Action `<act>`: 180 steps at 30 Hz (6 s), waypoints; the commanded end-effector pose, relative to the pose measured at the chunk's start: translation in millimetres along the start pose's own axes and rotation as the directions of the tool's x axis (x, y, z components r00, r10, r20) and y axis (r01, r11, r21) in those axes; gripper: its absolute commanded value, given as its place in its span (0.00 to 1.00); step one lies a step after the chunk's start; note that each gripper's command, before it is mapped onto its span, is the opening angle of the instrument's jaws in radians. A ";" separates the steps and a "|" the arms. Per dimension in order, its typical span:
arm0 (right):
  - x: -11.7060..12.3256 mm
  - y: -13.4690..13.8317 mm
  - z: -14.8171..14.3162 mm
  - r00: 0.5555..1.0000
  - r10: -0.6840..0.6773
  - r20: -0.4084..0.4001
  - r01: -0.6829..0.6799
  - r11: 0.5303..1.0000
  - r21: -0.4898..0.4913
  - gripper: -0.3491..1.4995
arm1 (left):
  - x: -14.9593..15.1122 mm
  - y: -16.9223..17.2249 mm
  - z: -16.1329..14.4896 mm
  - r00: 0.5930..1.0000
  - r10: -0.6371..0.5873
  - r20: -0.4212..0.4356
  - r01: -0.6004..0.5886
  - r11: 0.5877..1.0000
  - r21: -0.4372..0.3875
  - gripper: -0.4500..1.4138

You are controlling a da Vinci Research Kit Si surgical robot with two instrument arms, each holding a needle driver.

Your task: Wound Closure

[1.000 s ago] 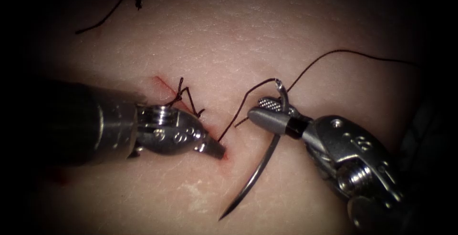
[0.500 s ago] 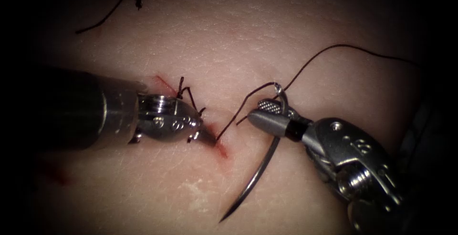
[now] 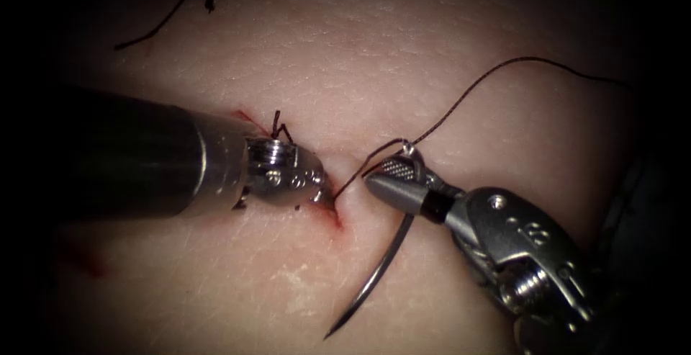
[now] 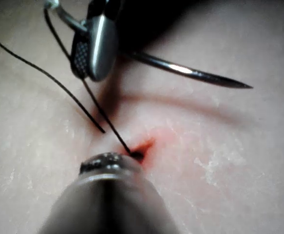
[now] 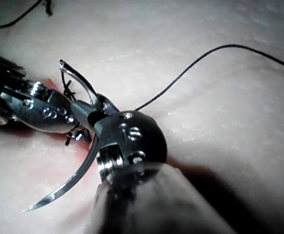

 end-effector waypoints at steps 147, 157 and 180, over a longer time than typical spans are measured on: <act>-6.6 1.2 8.6 0.939 -0.302 -0.165 0.281 0.950 -0.138 0.00 | -2.4 11.7 -3.4 0.974 -0.086 -0.211 0.109 0.989 0.099 0.00; -6.4 1.5 8.0 0.945 -0.277 -0.173 0.256 0.957 -0.136 0.00 | -2.5 11.4 -3.0 0.972 -0.087 -0.218 0.112 0.988 0.105 0.00; -7.3 1.4 9.2 0.975 -0.125 -0.185 0.115 0.991 -0.062 0.00 | -3.3 11.6 -2.0 0.971 -0.089 -0.222 0.114 0.988 0.105 0.00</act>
